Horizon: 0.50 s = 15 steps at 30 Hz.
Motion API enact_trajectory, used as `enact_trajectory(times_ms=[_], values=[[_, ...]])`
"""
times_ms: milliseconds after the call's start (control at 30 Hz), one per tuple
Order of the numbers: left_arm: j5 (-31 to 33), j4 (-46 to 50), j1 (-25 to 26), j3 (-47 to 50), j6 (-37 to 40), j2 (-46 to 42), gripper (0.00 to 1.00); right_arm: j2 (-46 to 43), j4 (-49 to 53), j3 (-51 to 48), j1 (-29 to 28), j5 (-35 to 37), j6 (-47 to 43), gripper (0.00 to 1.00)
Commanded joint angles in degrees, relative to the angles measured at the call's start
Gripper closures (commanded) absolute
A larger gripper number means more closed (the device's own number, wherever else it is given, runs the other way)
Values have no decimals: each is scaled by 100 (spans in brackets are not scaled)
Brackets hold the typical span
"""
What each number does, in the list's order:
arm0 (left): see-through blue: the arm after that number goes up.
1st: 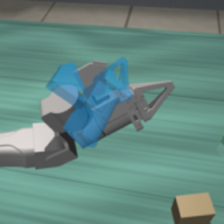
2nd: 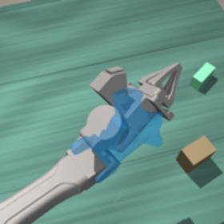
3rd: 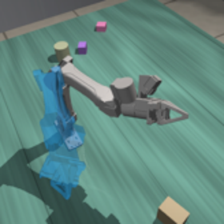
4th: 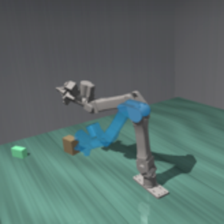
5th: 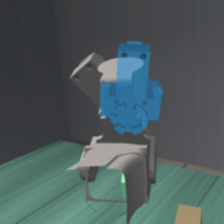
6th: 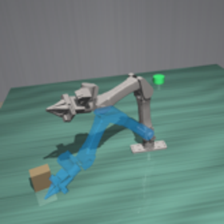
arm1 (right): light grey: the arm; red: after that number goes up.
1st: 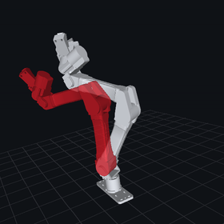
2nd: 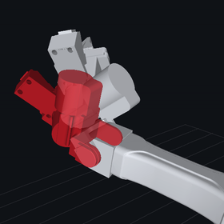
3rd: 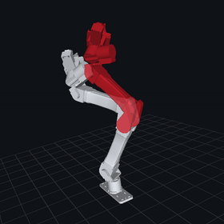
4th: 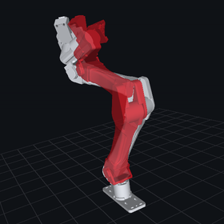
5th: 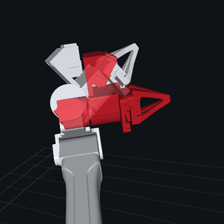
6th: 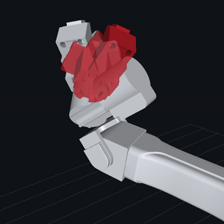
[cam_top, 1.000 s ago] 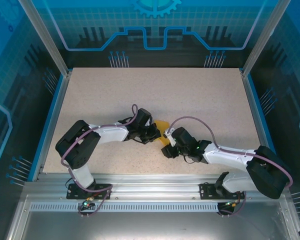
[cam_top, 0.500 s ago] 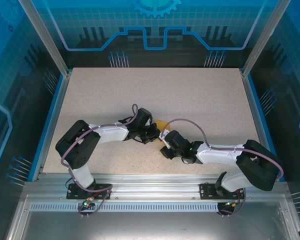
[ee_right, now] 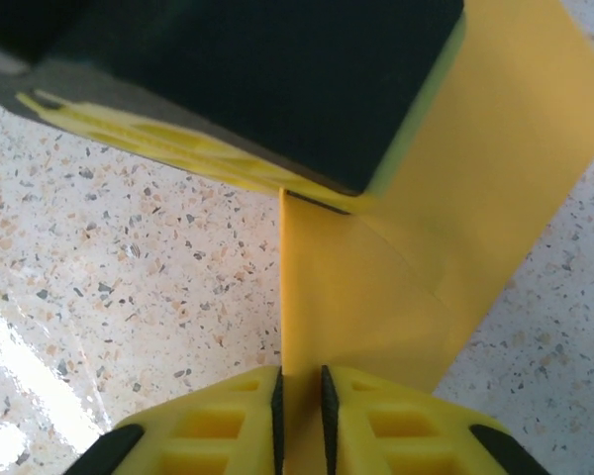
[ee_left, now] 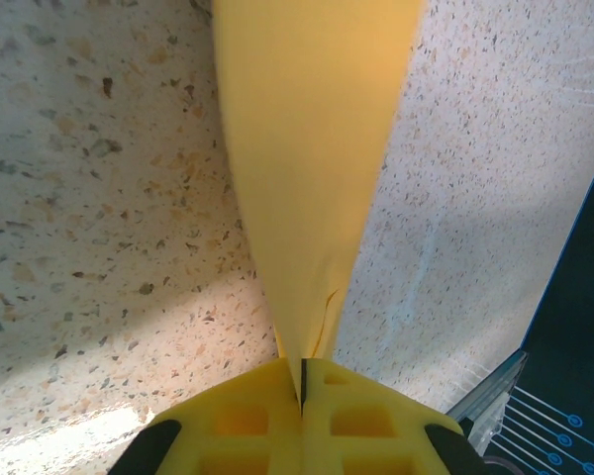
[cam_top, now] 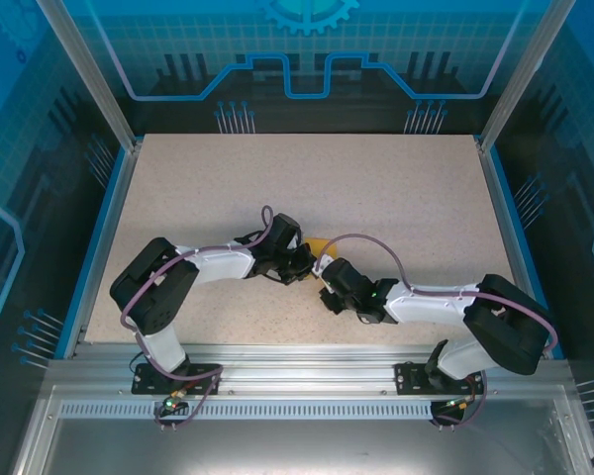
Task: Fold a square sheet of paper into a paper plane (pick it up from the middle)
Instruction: Fold the wing for the fifth time at the center of the table.
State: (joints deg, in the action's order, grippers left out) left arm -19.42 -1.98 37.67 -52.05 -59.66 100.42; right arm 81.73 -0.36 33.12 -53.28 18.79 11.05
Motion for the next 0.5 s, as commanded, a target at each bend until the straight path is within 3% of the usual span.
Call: enact_trajectory(times_ms=[0, 267, 367, 467], values=[[-206, 108, 36, -121, 77, 57, 94, 40, 124, 137, -85, 160, 105, 86], [-189, 140, 38, -121, 95, 5, 90, 20, 148, 99, -44, -24, 217, 96], [-94, 209, 28, -104, 127, -111, 78, -14, 82, 18, 63, -270, 367, 98], [176, 406, 29, -74, 217, -377, 53, -140, -142, -184, 312, -754, 603, 98]])
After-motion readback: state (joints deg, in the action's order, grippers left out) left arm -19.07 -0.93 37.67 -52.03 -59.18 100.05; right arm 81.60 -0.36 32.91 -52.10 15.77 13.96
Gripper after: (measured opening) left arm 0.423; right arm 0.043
